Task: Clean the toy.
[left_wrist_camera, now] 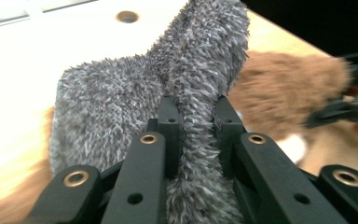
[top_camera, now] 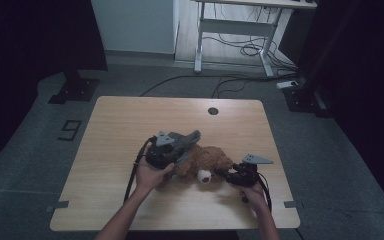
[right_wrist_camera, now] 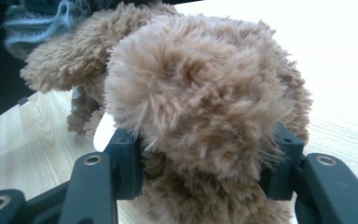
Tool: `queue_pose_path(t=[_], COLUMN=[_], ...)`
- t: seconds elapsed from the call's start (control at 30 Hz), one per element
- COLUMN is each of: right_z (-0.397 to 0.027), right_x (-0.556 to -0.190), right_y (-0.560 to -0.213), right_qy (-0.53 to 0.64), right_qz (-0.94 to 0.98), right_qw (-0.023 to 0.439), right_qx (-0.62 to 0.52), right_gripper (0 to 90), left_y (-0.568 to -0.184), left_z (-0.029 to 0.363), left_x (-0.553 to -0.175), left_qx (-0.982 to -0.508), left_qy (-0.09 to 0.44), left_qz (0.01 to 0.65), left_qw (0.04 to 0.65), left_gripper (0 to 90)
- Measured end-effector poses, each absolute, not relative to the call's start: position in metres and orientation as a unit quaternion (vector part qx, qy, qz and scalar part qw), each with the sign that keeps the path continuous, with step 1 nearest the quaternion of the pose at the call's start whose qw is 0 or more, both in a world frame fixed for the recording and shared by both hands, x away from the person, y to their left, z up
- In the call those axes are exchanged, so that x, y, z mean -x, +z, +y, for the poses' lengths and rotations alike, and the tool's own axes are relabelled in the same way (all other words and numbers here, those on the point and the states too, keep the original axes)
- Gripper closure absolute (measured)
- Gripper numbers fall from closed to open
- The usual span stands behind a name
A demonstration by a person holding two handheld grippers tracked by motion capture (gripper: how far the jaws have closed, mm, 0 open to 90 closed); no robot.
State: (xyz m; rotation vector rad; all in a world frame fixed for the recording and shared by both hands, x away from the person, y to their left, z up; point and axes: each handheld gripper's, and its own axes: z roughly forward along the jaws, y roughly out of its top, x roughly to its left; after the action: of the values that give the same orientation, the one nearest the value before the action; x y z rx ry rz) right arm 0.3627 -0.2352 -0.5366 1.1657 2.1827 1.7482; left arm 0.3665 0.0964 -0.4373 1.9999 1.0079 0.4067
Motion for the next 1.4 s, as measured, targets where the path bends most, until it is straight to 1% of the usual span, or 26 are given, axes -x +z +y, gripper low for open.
queue_pose_path(t=[0.07,0.1,0.13,0.17,0.37,0.67,0.9,0.93,1.03,1.07,1.13,1.17,1.2,1.23,1.27,1.3,1.33,1.37,1.4], right_z=[-0.236,-0.236,-0.236,-0.235,-0.235,-0.234,-0.234,-0.234,-0.234,-0.234,-0.234,-0.234,-0.234,-0.233,-0.233,-0.233,-0.233,-0.233,-0.233], right_x=[-0.363,-0.363,-0.363,-0.363,-0.363,-0.362,-0.362,-0.362,-0.363,-0.363,-0.363,-0.363,-0.362,-0.362,-0.362,-0.362,-0.361,-0.361,-0.361], right_y=[-0.537,-0.537,-0.537,-0.537,-0.537,-0.537,-0.537,-0.537,-0.537,-0.538,-0.537,-0.537,-0.537,-0.537,-0.537,-0.537,-0.536,-0.536,-0.536], right_qy=[0.577,0.577,0.578,0.577,0.578,0.577,0.577,0.577,0.578,0.578,0.576,0.576,0.576,0.575,0.575,0.575,0.573,0.573,0.572], right_qz=[0.718,0.718,0.718,0.718,0.717,0.719,0.718,0.718,0.716,0.716,0.718,0.718,0.718,0.720,0.720,0.720,0.723,0.723,0.724], right_qw=[0.054,0.054,0.054,0.055,0.056,0.058,0.059,0.059,0.058,0.058,0.058,0.058,0.059,0.060,0.060,0.060,0.061,0.061,0.060], right_qx=[-0.386,-0.386,-0.386,-0.385,-0.385,-0.384,-0.384,-0.384,-0.386,-0.387,-0.385,-0.385,-0.385,-0.384,-0.384,-0.384,-0.382,-0.382,-0.381], right_gripper=[43.4,43.4,43.4,43.4,43.4,43.6,43.8,43.9,44.0,44.0,44.0,44.0,44.0,44.0,44.0,44.0,44.0,43.9,43.8], left_y=[-0.445,-0.445,-0.450,-0.454,-0.462,-0.476,-0.475,-0.475,-0.451,-0.451,-0.433,-0.433,-0.426,-0.418,-0.416,-0.416,-0.416,-0.416,-0.422], left_z=[0.113,0.113,0.125,0.137,0.167,0.181,0.192,0.192,0.183,0.183,0.166,0.166,0.156,0.138,0.131,0.131,0.114,0.114,0.097], left_x=[-0.370,-0.370,-0.371,-0.369,-0.363,-0.358,-0.359,-0.359,-0.360,-0.360,-0.366,-0.366,-0.370,-0.378,-0.381,-0.381,-0.389,-0.389,-0.396], left_qx=[-0.793,-0.793,-0.786,-0.780,-0.767,-0.761,-0.754,-0.754,-0.753,-0.753,-0.756,-0.756,-0.759,-0.766,-0.767,-0.767,-0.775,-0.775,-0.789], left_qy=[0.158,0.158,0.149,0.151,0.157,0.152,0.152,0.152,0.169,0.169,0.169,0.169,0.168,0.167,0.164,0.164,0.157,0.157,0.149], left_qz=[0.416,0.416,0.426,0.434,0.457,0.468,0.483,0.483,0.463,0.463,0.444,0.444,0.435,0.423,0.419,0.419,0.410,0.410,0.403], left_qw=[0.416,0.416,0.423,0.426,0.422,0.424,0.419,0.419,0.437,0.437,0.451,0.451,0.455,0.456,0.456,0.456,0.455,0.455,0.439], left_gripper=[77.4,77.4,77.4,77.4,77.4,77.3,77.4,77.4,77.7,77.7,77.8,77.7,77.7,77.7,77.7,77.7,77.7,77.7,77.6])
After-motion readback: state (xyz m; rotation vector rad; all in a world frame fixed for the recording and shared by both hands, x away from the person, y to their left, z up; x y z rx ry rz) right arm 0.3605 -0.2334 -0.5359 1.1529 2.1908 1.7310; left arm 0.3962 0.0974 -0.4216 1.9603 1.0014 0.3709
